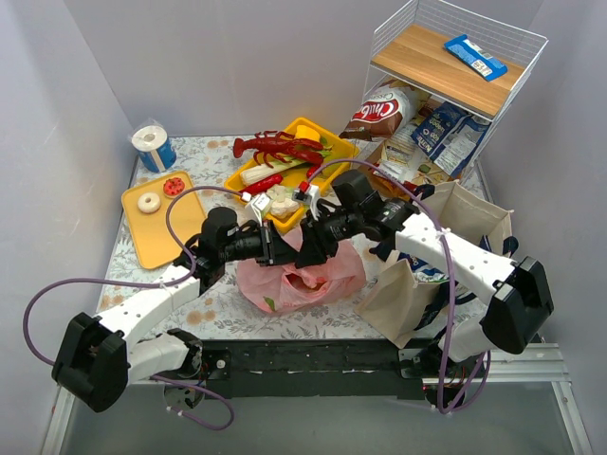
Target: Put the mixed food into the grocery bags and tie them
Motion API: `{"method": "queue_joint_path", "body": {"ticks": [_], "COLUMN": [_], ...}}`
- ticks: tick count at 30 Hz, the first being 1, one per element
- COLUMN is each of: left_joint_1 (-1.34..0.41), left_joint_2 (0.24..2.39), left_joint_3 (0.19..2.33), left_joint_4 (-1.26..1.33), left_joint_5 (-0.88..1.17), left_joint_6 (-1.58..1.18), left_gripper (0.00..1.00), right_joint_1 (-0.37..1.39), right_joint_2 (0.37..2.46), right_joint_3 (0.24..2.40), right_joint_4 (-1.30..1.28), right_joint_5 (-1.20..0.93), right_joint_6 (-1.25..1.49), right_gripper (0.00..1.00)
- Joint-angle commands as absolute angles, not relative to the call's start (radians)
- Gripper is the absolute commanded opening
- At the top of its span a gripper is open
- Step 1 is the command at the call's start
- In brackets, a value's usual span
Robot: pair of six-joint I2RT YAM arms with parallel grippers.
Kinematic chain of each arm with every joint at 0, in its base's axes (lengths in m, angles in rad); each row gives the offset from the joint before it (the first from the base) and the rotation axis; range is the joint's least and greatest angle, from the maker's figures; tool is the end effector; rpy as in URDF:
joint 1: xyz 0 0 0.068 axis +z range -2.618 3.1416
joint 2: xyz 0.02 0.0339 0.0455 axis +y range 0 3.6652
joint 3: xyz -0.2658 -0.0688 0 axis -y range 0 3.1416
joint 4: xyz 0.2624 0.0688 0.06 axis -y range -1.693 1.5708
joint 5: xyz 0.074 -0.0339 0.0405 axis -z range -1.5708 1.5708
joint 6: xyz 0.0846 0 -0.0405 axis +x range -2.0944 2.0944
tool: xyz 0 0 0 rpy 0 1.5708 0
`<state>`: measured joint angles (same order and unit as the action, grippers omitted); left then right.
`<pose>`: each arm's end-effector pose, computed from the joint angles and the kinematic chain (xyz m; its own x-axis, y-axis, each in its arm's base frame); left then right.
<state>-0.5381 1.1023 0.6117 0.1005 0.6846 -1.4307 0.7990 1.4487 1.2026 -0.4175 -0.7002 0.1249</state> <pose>0.2205 -0.1939 0.2269 -0.9360 -0.3347 0.1090 -0.1978 0.2440 -0.9494 0.2162 0.3003 0.2862 -0.5386 -0.4169 -0.7322 -0.8415 0.2232 0.4920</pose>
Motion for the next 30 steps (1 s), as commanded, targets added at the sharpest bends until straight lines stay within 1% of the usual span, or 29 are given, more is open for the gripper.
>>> {"method": "queue_joint_path", "body": {"ticks": [1, 3, 5, 9, 13, 16, 21, 26, 30], "left_joint_1": [-0.54, -0.54, -0.54, -0.54, -0.54, -0.54, -0.54, -0.54, -0.54], "left_joint_2": [1.048, 1.028, 1.008, 0.971, 0.977, 0.977, 0.983, 0.974, 0.973], "left_joint_3": [0.657, 0.663, 0.67, 0.699, 0.729, 0.735, 0.741, 0.744, 0.744], "left_joint_4": [0.101, 0.098, 0.097, 0.051, 0.006, 0.006, 0.006, 0.006, 0.006], "left_joint_5": [0.713, 0.719, 0.729, 0.716, 0.703, 0.689, 0.672, 0.643, 0.637], "left_joint_6": [-1.367, -1.327, -1.293, -1.198, -1.146, -1.132, -1.12, -1.109, -1.109], "left_gripper": [0.0, 0.0, 0.0, 0.0, 0.0, 0.0, 0.0, 0.0, 0.0], "right_joint_1": [0.793, 0.761, 0.727, 0.709, 0.712, 0.722, 0.75, 0.791, 0.804], "right_joint_2": [1.442, 1.445, 1.453, 1.489, 1.509, 1.502, 1.473, 1.486, 1.506], "right_joint_3": [1.363, 1.4, 1.434, 1.445, 1.414, 1.367, 1.276, 1.256, 1.255], "right_joint_4": [-0.465, -0.491, -0.502, -0.54, -0.543, -0.522, -0.397, -0.393, -0.399], "right_joint_5": [-0.69, -0.703, -0.718, -0.736, -0.805, -0.831, -0.877, -0.841, -0.778], "right_joint_6": [0.081, 0.071, 0.058, 0.008, 0.005, 0.003, 0.06, 0.063, 0.069], "right_gripper": [0.49, 0.63, 0.66, 0.66, 0.68, 0.68, 0.69, 0.69, 0.65]}}
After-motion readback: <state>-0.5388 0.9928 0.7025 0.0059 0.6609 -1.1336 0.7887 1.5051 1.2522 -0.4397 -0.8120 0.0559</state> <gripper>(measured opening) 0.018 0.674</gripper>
